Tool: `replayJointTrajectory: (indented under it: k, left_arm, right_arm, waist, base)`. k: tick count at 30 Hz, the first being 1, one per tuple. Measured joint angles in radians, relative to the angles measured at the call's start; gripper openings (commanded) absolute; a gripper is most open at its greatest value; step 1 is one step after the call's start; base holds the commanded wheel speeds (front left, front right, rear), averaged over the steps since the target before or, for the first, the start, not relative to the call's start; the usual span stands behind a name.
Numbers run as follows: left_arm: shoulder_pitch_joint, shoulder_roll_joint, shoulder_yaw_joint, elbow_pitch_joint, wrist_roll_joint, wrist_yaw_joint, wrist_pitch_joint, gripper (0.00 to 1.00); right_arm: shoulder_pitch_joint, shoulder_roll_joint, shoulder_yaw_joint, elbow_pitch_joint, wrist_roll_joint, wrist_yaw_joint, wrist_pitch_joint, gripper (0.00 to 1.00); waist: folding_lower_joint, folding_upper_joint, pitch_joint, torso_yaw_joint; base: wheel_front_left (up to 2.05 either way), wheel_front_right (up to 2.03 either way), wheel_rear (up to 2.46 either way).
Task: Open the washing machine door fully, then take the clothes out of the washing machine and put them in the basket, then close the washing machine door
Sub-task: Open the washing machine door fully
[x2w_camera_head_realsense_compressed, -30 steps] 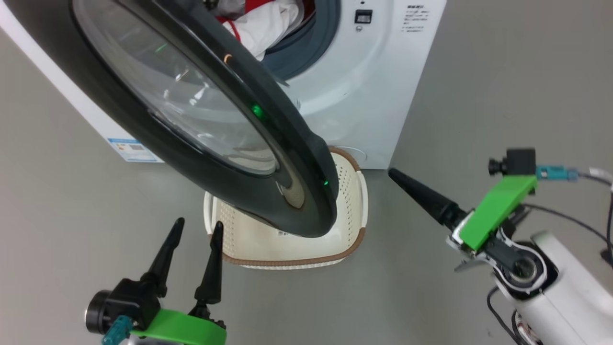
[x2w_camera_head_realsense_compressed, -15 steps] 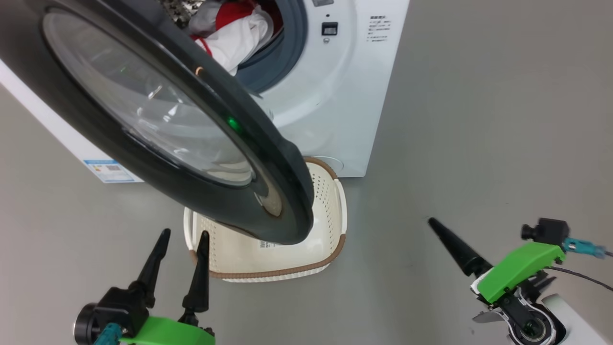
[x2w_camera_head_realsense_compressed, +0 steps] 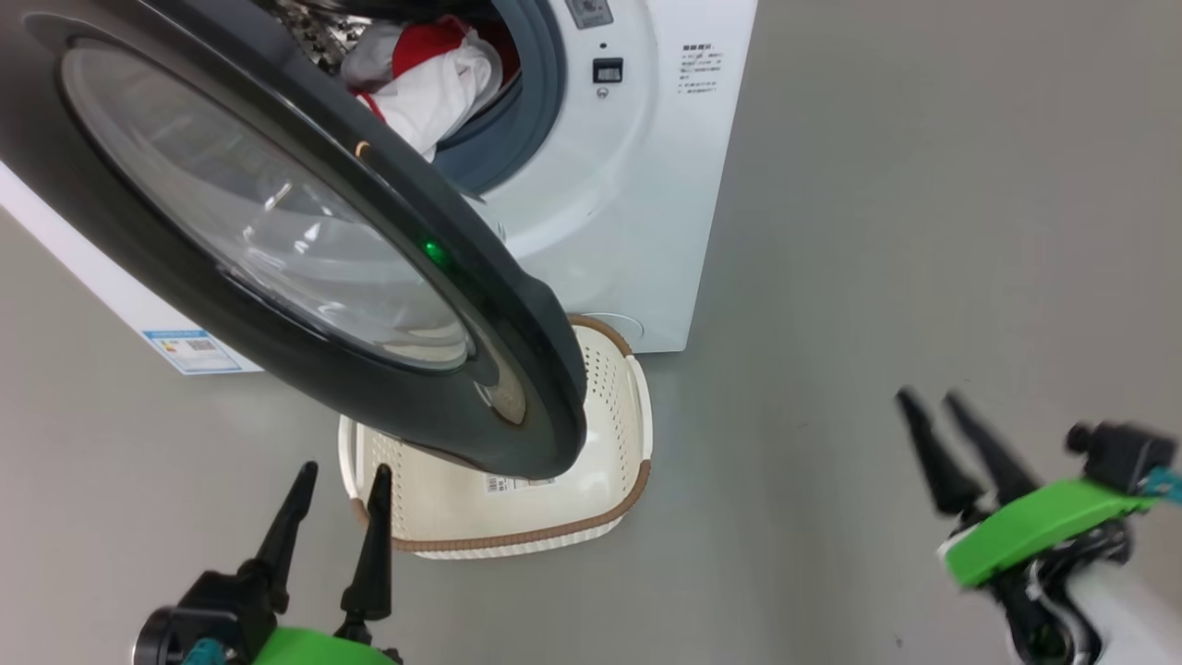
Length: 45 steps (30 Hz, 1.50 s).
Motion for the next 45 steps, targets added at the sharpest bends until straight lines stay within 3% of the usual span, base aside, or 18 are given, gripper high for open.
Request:
replayJointTrajectory:
  k: [7, 12, 19, 32, 33, 34, 35, 45]
  left_arm:
    - [0.014, 0.000, 0.005, 0.000, 0.000, 0.000, 0.000, 1.00]
    - [0.014, 0.000, 0.005, -0.005, 0.000, 0.000, 0.000, 1.00]
    - [0.015, 0.000, 0.001, -0.006, -0.002, 0.001, 0.000, 1.00]
    - [0.015, 0.000, -0.003, -0.007, -0.003, 0.002, 0.000, 1.00]
    - [0.015, 0.000, -0.005, -0.007, -0.003, 0.002, 0.000, 1.00]
    - [0.015, 0.000, -0.009, -0.007, -0.003, 0.002, 0.000, 1.00]
    - [0.015, 0.000, -0.014, -0.007, -0.003, 0.002, 0.000, 1.00]
    - [0.016, 0.001, -0.061, -0.027, -0.051, 0.024, 0.000, 1.00]
  right_arm:
    - [0.070, 0.063, -0.174, -0.138, -0.375, 0.000, -0.004, 1.00]
    - [0.132, 0.107, -0.261, -0.203, -0.530, 0.000, -0.004, 1.00]
    - [0.191, 0.146, -0.291, -0.189, -0.576, 0.001, -0.004, 1.00]
    - [0.197, 0.163, -0.286, -0.208, -0.556, 0.001, -0.004, 1.00]
    - [0.197, 0.164, -0.279, -0.214, -0.551, 0.001, -0.004, 0.78]
    - [0.197, 0.164, -0.274, -0.218, -0.538, 0.001, -0.004, 0.44]
    - [0.197, 0.164, -0.270, -0.222, -0.523, 0.001, -0.004, 0.02]
    - [0.110, 0.142, -0.174, -0.238, -0.435, 0.001, -0.004, 0.00]
  waist:
    - [0.0000, 0.0000, -0.006, 0.006]
    - [0.0000, 0.0000, -0.009, 0.016]
    - [0.0000, 0.0000, -0.015, 0.023]
    - [0.0000, 0.0000, -0.009, 0.027]
    - [0.0000, 0.0000, -0.010, 0.029]
    - [0.0000, 0.0000, -0.010, 0.032]
    - [0.0000, 0.0000, -0.010, 0.035]
    - [0.0000, 0.0000, -0.014, 0.109]
  base:
    - [0.00, 0.00, 0.00]
    - [0.00, 0.00, 0.00]
    - [0.00, 0.00, 0.00]
    - [0.00, 0.00, 0.00]
    - [0.00, 0.00, 0.00]
    - [0.00, 0.00, 0.00]
    - [0.00, 0.00, 0.00]
    - [0.00, 0.00, 0.00]
